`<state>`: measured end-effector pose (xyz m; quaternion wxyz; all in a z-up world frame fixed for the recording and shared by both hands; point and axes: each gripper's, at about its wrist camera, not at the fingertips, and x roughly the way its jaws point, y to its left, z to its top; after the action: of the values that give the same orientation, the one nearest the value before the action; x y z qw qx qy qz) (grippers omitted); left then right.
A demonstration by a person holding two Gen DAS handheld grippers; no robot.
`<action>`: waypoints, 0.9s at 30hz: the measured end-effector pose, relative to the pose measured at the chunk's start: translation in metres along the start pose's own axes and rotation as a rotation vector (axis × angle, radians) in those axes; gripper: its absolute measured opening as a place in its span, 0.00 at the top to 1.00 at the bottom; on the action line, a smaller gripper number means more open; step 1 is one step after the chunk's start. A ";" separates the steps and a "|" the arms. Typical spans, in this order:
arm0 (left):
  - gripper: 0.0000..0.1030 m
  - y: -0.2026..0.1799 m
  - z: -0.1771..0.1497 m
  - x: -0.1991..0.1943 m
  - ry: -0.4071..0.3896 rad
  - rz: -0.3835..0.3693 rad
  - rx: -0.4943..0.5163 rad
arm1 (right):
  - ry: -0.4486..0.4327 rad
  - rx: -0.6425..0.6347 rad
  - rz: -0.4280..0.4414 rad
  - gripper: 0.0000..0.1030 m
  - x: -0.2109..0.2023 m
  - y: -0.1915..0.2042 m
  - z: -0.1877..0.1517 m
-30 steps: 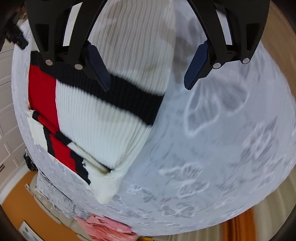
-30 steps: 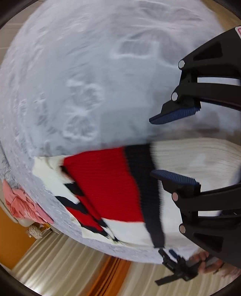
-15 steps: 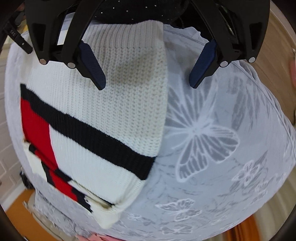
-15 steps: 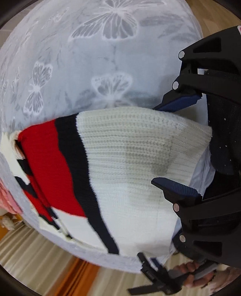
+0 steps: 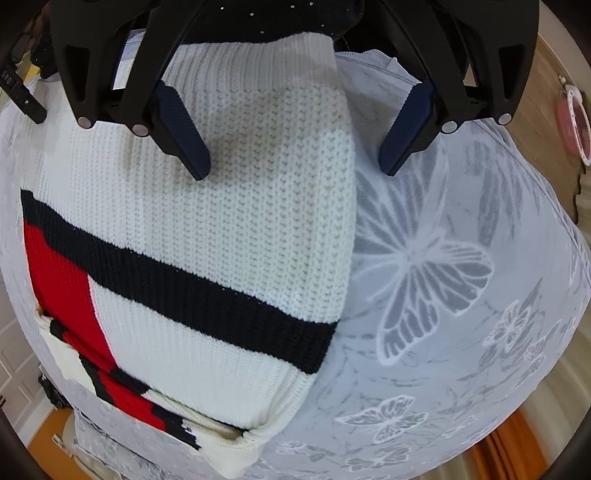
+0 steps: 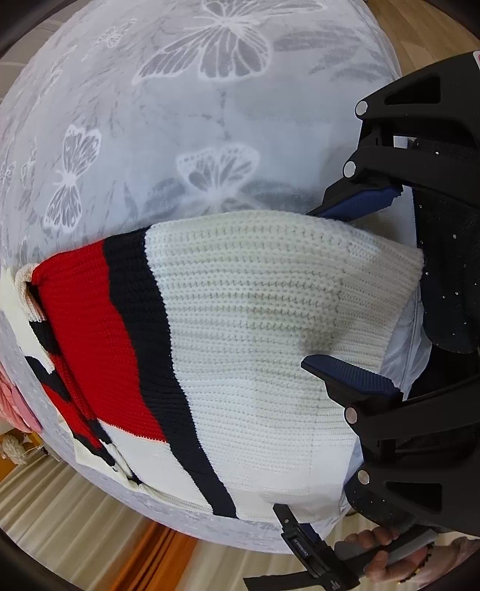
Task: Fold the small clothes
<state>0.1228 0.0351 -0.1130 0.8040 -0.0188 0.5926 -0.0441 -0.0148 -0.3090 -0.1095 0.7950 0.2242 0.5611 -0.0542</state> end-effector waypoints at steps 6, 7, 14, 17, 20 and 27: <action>0.89 -0.009 0.010 -0.004 0.064 -0.201 -0.014 | -0.060 0.056 0.124 0.89 -0.019 -0.005 0.002; 0.89 -0.007 0.010 -0.006 0.074 -0.233 -0.054 | -0.082 0.062 0.139 0.89 -0.027 -0.005 0.002; 0.90 0.000 -0.005 -0.054 0.021 -0.349 -0.113 | -0.203 0.059 0.187 0.90 -0.097 -0.016 -0.015; 0.90 -0.002 -0.020 -0.072 0.011 -0.369 -0.101 | -0.206 0.046 0.187 0.91 -0.110 -0.022 -0.028; 0.90 0.000 -0.040 -0.086 0.023 -0.382 -0.087 | -0.202 0.046 0.194 0.91 -0.125 -0.034 -0.056; 0.89 0.027 -0.090 -0.125 0.015 -0.374 -0.013 | -0.175 0.039 0.194 0.91 -0.148 -0.041 -0.122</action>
<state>0.0015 0.0754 -0.0232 0.7773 -0.1336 0.5849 -0.1893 -0.1880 -0.3194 -0.0190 0.8380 0.2870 0.4640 -0.0073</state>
